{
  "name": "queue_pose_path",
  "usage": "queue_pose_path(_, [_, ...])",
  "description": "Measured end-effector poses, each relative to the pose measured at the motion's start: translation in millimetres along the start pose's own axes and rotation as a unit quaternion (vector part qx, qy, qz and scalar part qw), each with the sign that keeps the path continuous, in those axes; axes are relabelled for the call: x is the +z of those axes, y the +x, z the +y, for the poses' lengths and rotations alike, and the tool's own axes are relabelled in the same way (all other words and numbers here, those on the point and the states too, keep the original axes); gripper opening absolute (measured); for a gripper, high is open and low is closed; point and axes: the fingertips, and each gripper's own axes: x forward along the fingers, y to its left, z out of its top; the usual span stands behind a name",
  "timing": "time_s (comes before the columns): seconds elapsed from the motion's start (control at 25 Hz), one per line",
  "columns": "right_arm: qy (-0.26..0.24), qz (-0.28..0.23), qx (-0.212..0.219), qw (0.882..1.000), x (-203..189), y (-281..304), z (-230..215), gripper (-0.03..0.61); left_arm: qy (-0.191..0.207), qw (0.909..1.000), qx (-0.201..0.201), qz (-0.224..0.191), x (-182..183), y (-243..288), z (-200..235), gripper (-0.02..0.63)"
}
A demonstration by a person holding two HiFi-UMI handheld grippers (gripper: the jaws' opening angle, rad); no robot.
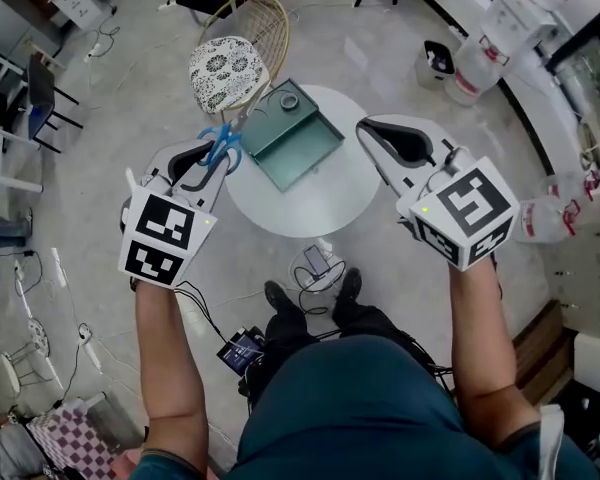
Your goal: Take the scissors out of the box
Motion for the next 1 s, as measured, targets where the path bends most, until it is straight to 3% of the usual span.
queue_pose_path(0.48, [-0.046,-0.021,-0.003,0.999,53,-25,21,0.038,0.021,0.9989,0.028,-0.030,34,-73,-10,0.097])
queue_pose_path(1.0, [-0.067,-0.018,-0.002,0.998,67,-34,56,0.037,0.038,0.9975,0.037,-0.047,35,-113,-21,0.097])
